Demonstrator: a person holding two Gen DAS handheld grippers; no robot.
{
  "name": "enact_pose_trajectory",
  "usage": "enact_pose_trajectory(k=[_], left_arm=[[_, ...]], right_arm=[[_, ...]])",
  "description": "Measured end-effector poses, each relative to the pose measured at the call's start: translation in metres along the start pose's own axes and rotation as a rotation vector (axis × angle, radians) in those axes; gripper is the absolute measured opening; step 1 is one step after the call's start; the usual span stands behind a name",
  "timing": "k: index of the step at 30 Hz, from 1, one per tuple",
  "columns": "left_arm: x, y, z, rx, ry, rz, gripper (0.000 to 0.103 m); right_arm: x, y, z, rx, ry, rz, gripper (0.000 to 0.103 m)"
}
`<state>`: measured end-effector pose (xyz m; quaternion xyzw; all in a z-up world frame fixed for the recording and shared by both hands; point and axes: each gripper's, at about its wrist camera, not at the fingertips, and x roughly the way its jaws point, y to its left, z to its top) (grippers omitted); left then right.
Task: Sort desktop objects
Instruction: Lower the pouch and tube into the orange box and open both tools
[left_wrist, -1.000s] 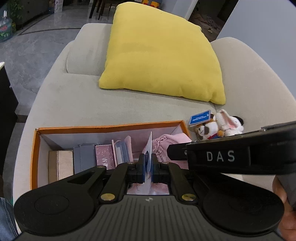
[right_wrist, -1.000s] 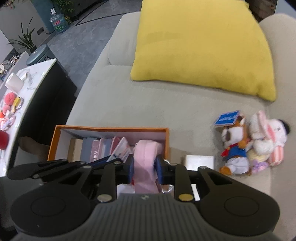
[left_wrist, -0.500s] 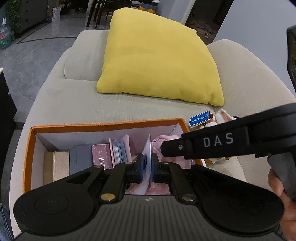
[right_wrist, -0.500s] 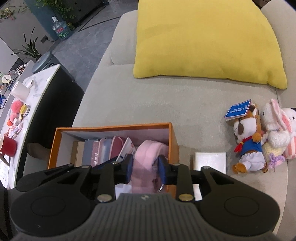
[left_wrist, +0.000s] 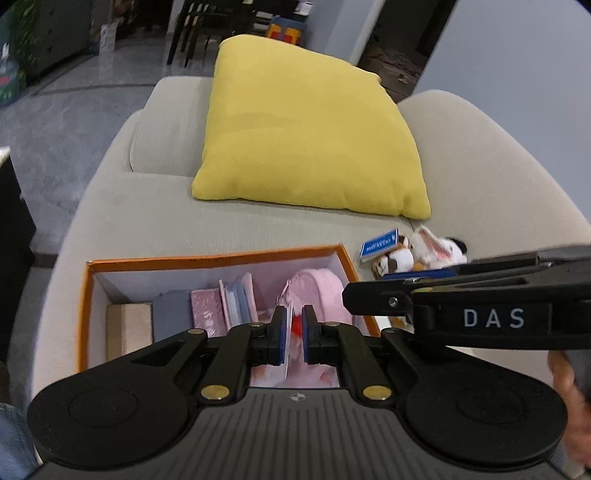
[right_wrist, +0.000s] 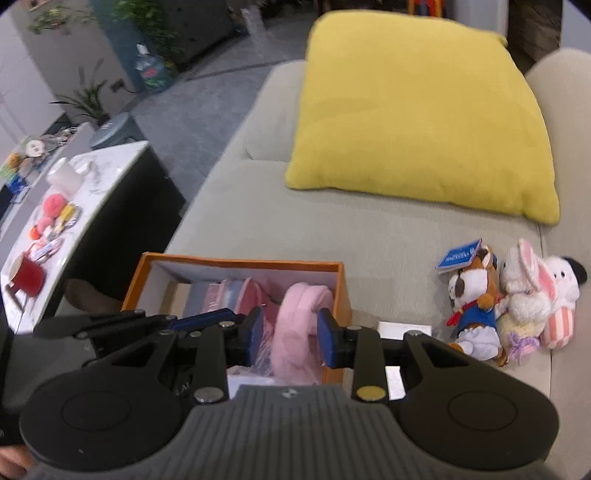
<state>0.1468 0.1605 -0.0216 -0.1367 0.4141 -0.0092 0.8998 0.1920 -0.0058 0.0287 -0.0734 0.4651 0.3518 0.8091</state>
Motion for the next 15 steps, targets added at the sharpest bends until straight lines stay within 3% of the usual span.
enact_pose_trajectory(k=[5, 10, 15], left_arm=[[-0.006, -0.004, -0.020, 0.084, 0.028, 0.016, 0.008], [0.018, -0.002, -0.043, 0.141, 0.084, 0.058, 0.008], [0.047, 0.003, -0.053, 0.146, 0.126, 0.072, 0.007]], right_arm=[[-0.013, 0.007, -0.020, -0.080, -0.036, -0.008, 0.018], [-0.026, -0.004, -0.035, -0.089, -0.098, -0.060, 0.018], [-0.026, -0.024, -0.048, -0.083, -0.095, -0.130, 0.019]])
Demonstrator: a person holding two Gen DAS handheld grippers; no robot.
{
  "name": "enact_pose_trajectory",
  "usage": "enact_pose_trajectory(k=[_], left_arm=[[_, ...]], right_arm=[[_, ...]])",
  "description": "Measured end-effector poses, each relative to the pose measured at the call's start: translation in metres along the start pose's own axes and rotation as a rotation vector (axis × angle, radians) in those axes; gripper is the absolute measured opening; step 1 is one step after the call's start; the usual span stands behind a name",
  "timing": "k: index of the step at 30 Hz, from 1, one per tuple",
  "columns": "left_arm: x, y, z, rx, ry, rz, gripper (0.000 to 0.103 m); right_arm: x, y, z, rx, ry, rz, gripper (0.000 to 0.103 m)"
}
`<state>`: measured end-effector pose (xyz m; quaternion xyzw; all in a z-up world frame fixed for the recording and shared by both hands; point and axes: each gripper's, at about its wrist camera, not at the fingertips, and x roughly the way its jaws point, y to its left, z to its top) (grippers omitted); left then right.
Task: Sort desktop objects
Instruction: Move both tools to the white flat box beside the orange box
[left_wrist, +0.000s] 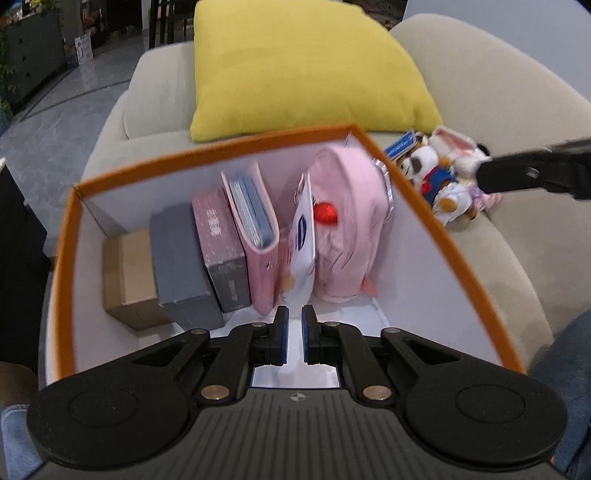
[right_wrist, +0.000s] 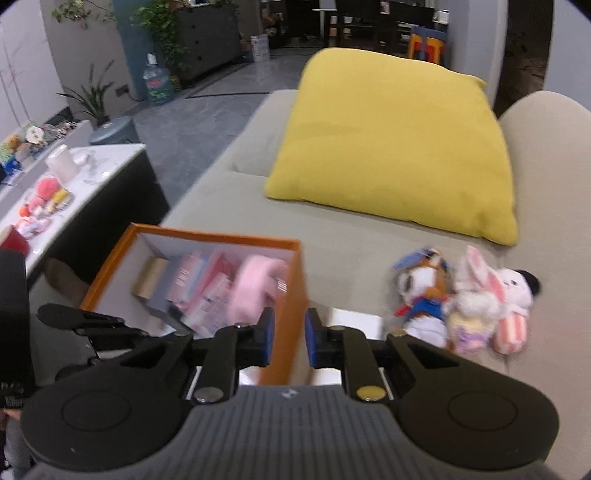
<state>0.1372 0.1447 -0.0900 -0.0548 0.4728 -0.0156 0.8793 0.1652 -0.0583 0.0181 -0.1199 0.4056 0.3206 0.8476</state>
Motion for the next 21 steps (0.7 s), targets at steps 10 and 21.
enact_pose_trajectory(k=[10, 21], left_arm=[[0.032, 0.007, 0.010, -0.063, 0.023, -0.019, 0.007], [0.029, 0.005, 0.001, -0.065, 0.092, 0.016, 0.007]], right_arm=[[0.030, -0.045, -0.043, 0.056, 0.074, -0.052, 0.019], [0.043, -0.081, -0.078, 0.085, 0.070, -0.088, 0.033]])
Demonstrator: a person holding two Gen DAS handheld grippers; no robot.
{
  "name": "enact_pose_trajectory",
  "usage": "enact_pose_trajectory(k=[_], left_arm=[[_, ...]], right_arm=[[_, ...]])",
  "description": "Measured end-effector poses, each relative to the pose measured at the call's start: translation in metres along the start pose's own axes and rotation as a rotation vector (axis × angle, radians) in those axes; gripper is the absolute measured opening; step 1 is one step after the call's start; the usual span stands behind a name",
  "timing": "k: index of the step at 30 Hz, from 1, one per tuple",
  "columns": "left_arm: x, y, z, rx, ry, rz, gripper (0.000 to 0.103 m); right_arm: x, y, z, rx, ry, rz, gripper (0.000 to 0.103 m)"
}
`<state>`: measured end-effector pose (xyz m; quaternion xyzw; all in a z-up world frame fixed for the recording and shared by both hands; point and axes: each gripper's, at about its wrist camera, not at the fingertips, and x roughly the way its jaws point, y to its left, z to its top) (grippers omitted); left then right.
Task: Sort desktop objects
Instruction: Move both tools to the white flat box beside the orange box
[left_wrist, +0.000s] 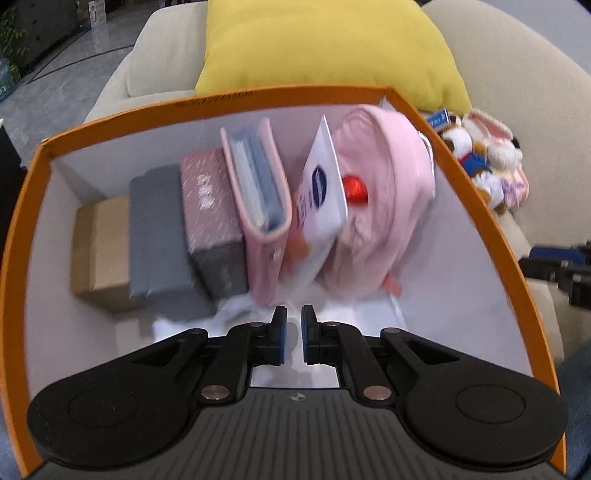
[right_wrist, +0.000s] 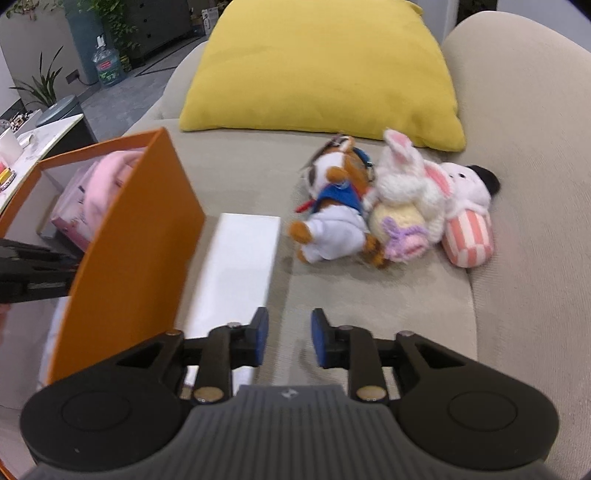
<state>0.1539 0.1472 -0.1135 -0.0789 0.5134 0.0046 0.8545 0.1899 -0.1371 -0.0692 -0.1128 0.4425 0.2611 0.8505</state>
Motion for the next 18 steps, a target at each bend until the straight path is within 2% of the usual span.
enact_pose_trajectory(k=[3, 6, 7, 10, 14, 18], left_arm=[[-0.018, -0.008, -0.004, 0.027, -0.011, 0.007, 0.008], [-0.046, -0.025, -0.004, 0.063, -0.068, 0.003, 0.009], [-0.057, -0.033, -0.004, 0.079, -0.095, -0.002, 0.012], [-0.080, -0.061, 0.003, 0.110, -0.148, -0.018, 0.018], [-0.086, -0.096, 0.018, 0.116, -0.116, -0.084, 0.023], [-0.065, -0.133, 0.036, 0.111, -0.049, -0.044, 0.024]], right_arm=[[-0.005, -0.011, -0.007, 0.002, -0.013, -0.008, 0.035], [-0.016, -0.023, -0.011, 0.066, -0.041, 0.027, 0.042], [-0.021, -0.027, -0.012, 0.081, -0.055, 0.038, 0.046], [-0.031, -0.033, -0.013, 0.080, -0.058, 0.049, 0.047], [-0.036, -0.039, -0.013, 0.069, -0.028, 0.029, 0.047], [-0.042, -0.044, -0.013, 0.041, -0.028, -0.002, 0.047]])
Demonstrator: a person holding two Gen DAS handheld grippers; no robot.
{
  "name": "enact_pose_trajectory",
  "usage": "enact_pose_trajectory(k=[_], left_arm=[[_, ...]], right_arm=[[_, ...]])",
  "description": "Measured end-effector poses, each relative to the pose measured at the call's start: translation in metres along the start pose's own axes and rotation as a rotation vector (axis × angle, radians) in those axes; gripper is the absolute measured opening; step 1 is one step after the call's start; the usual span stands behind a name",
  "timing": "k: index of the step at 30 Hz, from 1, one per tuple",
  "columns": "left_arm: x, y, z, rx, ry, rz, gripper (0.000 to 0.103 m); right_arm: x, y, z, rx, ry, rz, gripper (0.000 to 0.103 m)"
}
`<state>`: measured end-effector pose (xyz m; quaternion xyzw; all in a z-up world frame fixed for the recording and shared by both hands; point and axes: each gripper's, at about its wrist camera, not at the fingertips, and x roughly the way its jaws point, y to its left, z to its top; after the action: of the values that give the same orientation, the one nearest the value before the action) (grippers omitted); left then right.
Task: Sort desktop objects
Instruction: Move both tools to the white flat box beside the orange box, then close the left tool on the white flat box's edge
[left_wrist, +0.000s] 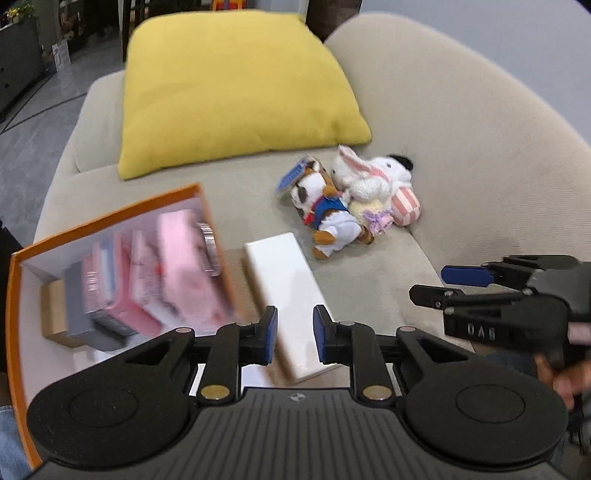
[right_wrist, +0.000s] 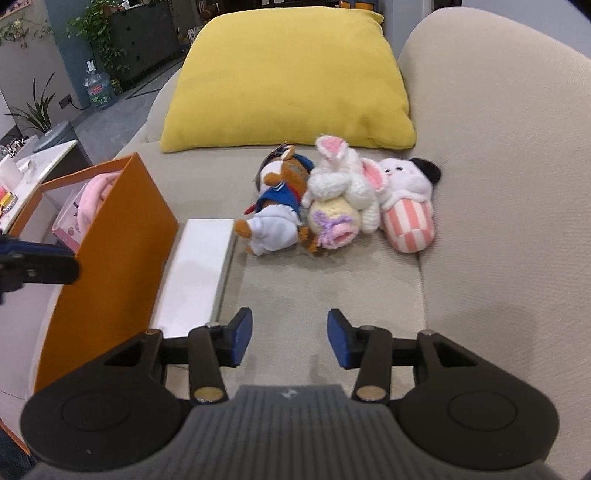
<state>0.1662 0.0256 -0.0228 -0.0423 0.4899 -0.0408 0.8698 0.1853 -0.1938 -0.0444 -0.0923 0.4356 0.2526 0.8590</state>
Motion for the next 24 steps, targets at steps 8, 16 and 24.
enact_pose_trajectory(k=[8, 16, 24], left_arm=[[0.069, -0.029, 0.020, -0.055, 0.178, 0.111, 0.024], [0.111, -0.041, 0.027, -0.055, 0.285, 0.212, 0.024], [0.129, -0.058, 0.028, 0.019, 0.340, 0.326, 0.051]], right_arm=[[-0.005, -0.013, 0.004, -0.025, -0.049, -0.012, 0.047], [0.013, -0.018, 0.003, -0.005, -0.040, 0.022, 0.047], [0.027, -0.020, 0.001, 0.018, 0.035, 0.039, 0.049]])
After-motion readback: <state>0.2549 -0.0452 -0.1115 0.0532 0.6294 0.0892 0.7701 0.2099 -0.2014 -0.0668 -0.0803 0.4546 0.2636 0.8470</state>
